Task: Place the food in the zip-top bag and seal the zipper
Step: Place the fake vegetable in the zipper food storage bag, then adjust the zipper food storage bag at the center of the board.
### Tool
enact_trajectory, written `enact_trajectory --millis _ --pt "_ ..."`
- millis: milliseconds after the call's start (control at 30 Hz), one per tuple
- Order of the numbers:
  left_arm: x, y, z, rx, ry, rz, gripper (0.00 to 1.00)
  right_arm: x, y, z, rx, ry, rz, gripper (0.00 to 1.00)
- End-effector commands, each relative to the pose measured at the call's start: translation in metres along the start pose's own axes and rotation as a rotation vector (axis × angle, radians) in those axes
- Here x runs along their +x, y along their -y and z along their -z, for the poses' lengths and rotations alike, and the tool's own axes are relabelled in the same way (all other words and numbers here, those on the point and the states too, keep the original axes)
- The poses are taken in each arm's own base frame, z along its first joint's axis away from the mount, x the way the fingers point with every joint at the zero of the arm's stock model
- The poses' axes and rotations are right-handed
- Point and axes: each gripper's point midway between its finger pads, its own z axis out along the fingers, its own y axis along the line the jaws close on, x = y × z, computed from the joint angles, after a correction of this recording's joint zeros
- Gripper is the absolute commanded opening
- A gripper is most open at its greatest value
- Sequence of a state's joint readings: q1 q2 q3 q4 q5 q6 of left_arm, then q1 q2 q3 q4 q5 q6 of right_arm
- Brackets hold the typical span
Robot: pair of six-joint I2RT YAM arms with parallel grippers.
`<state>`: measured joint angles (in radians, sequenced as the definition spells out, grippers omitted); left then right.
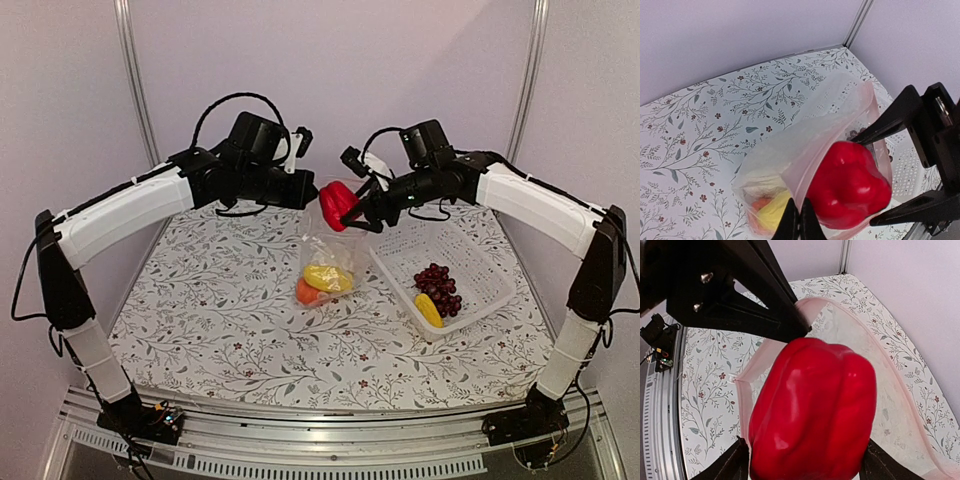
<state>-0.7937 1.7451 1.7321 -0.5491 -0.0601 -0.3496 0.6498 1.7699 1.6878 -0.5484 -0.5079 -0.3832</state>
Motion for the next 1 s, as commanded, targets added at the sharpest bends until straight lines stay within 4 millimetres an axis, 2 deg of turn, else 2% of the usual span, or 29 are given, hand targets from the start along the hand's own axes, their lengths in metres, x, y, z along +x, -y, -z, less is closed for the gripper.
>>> enact_trajectory --millis 0,67,233,300,367,433,633,967 --pt "-0.009 0.005 0.011 0.015 0.043 0.000 0.00 0.011 0.016 -0.006 0.079 -0.102 -0.020 0.78" --pt "-0.007 0.004 0.009 0.013 0.039 0.000 0.00 0.010 0.012 -0.005 0.057 -0.110 -0.029 0.81" --pt "-0.003 0.002 0.006 0.005 0.028 -0.003 0.00 -0.002 -0.003 0.013 0.013 -0.094 0.006 0.79" --pt "-0.003 0.001 0.006 0.002 0.029 -0.003 0.00 -0.004 -0.015 0.021 -0.034 -0.090 0.043 0.76" --pt "-0.003 0.001 0.006 0.002 0.030 -0.003 0.00 0.002 -0.026 0.026 -0.081 -0.107 0.104 0.72" --pt "-0.004 0.002 0.005 0.005 0.033 -0.004 0.00 0.010 -0.028 0.028 -0.073 -0.135 0.164 0.66" --pt "-0.007 0.005 0.005 0.020 0.039 -0.002 0.00 0.013 -0.024 0.022 -0.046 -0.160 0.231 0.61" --pt "-0.007 0.007 0.003 0.038 0.032 0.002 0.00 0.035 -0.042 -0.012 -0.060 -0.265 0.353 0.56"
